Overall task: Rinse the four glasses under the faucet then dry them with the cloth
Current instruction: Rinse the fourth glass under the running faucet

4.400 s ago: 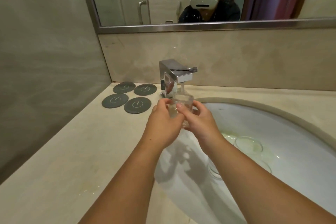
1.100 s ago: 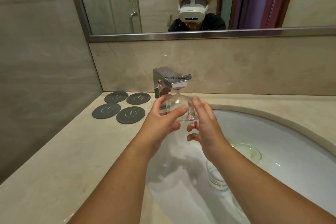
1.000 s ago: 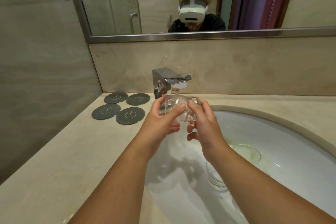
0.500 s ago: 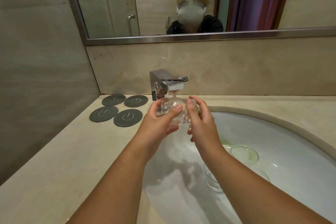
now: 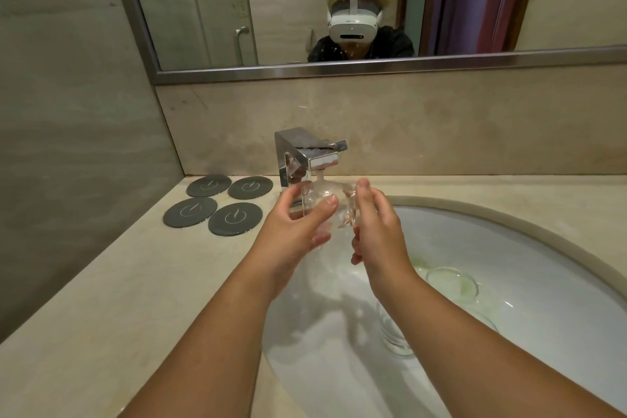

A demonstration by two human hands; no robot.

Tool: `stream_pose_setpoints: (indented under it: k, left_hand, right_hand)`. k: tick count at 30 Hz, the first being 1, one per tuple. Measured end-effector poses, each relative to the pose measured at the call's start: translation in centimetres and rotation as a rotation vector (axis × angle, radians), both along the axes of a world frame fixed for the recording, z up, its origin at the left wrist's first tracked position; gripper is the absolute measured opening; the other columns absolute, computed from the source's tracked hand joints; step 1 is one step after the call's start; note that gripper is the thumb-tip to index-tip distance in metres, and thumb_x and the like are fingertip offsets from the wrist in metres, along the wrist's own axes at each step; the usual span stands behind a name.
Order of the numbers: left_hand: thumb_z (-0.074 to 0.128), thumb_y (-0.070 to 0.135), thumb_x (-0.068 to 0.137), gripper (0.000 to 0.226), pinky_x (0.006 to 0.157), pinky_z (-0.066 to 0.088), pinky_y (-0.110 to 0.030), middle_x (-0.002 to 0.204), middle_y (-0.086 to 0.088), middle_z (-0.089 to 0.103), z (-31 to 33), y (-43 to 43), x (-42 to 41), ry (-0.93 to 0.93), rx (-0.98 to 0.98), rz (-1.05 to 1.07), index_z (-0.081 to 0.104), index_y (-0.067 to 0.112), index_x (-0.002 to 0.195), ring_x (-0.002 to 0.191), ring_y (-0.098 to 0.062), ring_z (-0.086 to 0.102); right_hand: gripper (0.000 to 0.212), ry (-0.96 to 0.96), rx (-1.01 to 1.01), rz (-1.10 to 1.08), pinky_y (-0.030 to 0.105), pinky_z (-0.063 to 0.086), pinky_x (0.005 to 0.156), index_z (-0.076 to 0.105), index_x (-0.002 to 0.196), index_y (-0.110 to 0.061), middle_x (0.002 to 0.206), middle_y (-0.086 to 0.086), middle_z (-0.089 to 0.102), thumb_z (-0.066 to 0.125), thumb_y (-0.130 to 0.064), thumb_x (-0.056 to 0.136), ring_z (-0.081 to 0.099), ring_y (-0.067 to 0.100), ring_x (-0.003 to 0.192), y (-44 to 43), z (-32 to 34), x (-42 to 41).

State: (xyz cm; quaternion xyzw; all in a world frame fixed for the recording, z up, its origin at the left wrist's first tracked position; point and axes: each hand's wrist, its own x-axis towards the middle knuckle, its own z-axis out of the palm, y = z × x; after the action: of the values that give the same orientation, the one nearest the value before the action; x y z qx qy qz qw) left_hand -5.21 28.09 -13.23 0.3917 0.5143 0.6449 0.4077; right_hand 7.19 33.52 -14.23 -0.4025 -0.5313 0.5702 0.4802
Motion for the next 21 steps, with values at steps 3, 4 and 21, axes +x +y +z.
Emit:
stream_pose_setpoints:
  k: [3,4,21]
  left_hand:
    - [0.083,0.05,0.075,0.066,0.097,0.061,-0.038,0.119,-0.004,0.08,0.2,-0.2,0.0,-0.002,-0.011,0.018,0.064,0.027,0.135,0.099,-0.02,0.078]
    - [0.082,0.05,0.075,0.067,0.098,0.061,-0.039,0.118,-0.003,0.081,0.3,-0.3,0.0,-0.012,-0.015,0.01,0.064,0.025,0.134,0.098,-0.019,0.078]
    - [0.083,0.031,0.091,0.044,0.089,0.063,-0.036,0.114,-0.005,0.081,0.2,0.0,0.1,-0.021,-0.041,0.044,0.063,0.027,0.131,0.099,-0.024,0.077]
  right_hand:
    - [0.032,0.025,-0.014,0.057,0.032,0.046,0.054,0.069,0.117,-0.041,0.088,-0.002,0.058,0.059,-0.065,0.098,0.052,0.015,0.068,0.2,-0.2,0.0]
    - [0.031,0.035,-0.021,0.06,0.032,0.045,0.053,0.07,0.116,-0.039,0.087,-0.001,0.059,0.062,-0.063,0.098,0.051,0.014,0.065,0.3,-0.2,-0.1]
    - [0.063,0.074,-0.225,0.074,0.028,0.04,0.048,0.075,0.111,-0.027,0.087,0.004,0.055,0.044,-0.08,0.096,0.047,0.016,0.059,0.3,0.6,0.3]
